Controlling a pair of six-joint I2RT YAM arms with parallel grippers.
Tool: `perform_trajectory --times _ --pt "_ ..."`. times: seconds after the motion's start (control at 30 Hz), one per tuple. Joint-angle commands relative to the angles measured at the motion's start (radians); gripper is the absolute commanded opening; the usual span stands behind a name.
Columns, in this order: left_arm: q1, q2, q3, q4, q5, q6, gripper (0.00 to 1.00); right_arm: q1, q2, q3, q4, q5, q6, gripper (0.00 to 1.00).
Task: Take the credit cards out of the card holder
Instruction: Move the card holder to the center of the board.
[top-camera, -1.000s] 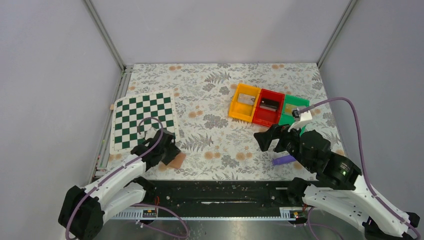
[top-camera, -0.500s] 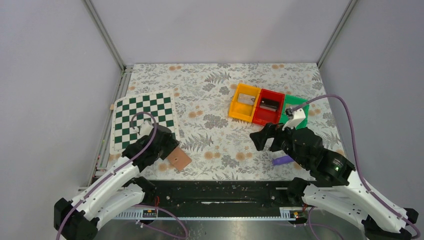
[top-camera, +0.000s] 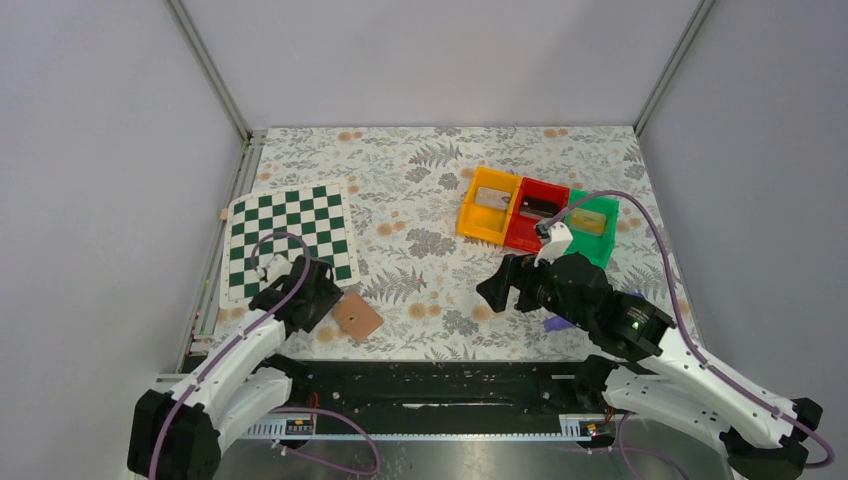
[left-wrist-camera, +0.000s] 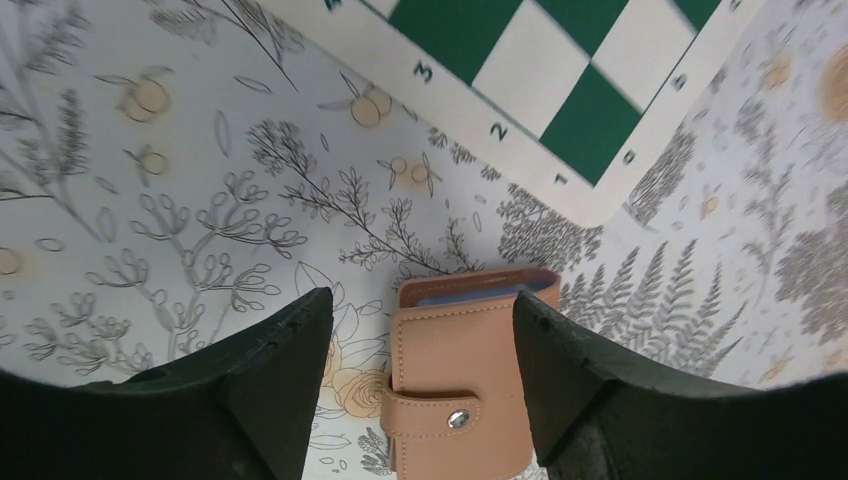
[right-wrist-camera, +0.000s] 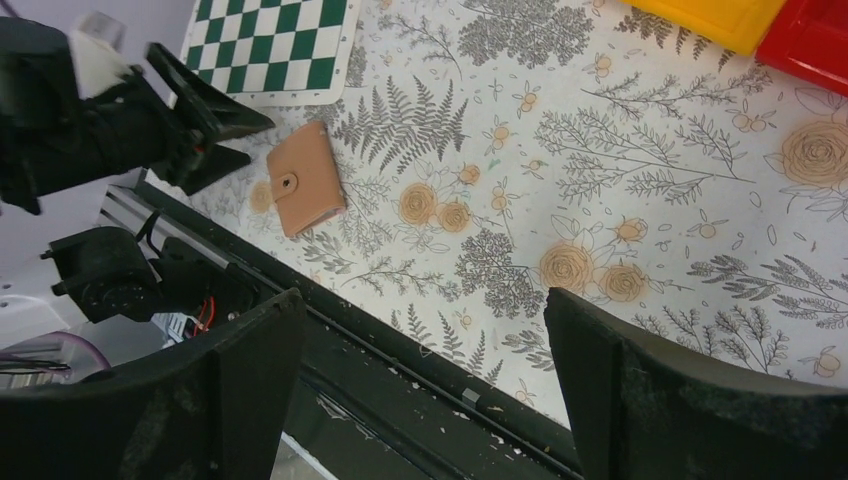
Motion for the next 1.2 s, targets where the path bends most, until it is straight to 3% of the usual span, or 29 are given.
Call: perform_trajectory --times 0.0,0.23,0.37,0.57,0.77,0.9,1.0,1.17 --pt "0.005 0.047 -0.049 0.21 0.151 0.066 0.66 -0.003 -0.033 -0.006 0.065 -0.007 -0.007 0.95" --pt "-0.021 0.052 -0.144 0.385 0.282 0.079 0.57 -0.003 -0.079 -0.043 0.075 0.024 -0.024 0.95" --pt "-0.135 0.074 -0.17 0.49 0.316 0.055 0.54 -0.003 -0.073 -0.042 0.071 0.025 -0.02 0.93" --pt "-0.316 0.171 -0.117 0.636 0.334 0.013 0.51 -0.003 -0.04 -0.083 0.087 -0.01 -0.004 0.8" --pt "-0.365 0.193 0.032 0.39 0.246 0.143 0.58 -0.003 -0.025 -0.149 0.149 -0.084 0.113 0.73" --pt "-0.366 0.149 0.061 0.237 0.204 0.197 0.6 -0.003 0.024 -0.288 0.35 -0.184 0.311 0.66" --pt "-0.365 0.109 0.027 0.204 0.221 0.202 0.6 -0.003 0.147 -0.41 0.599 -0.26 0.442 0.61" --pt "-0.367 0.057 -0.046 0.235 0.272 0.19 0.59 0.007 0.353 -0.396 0.736 -0.302 0.441 0.55"
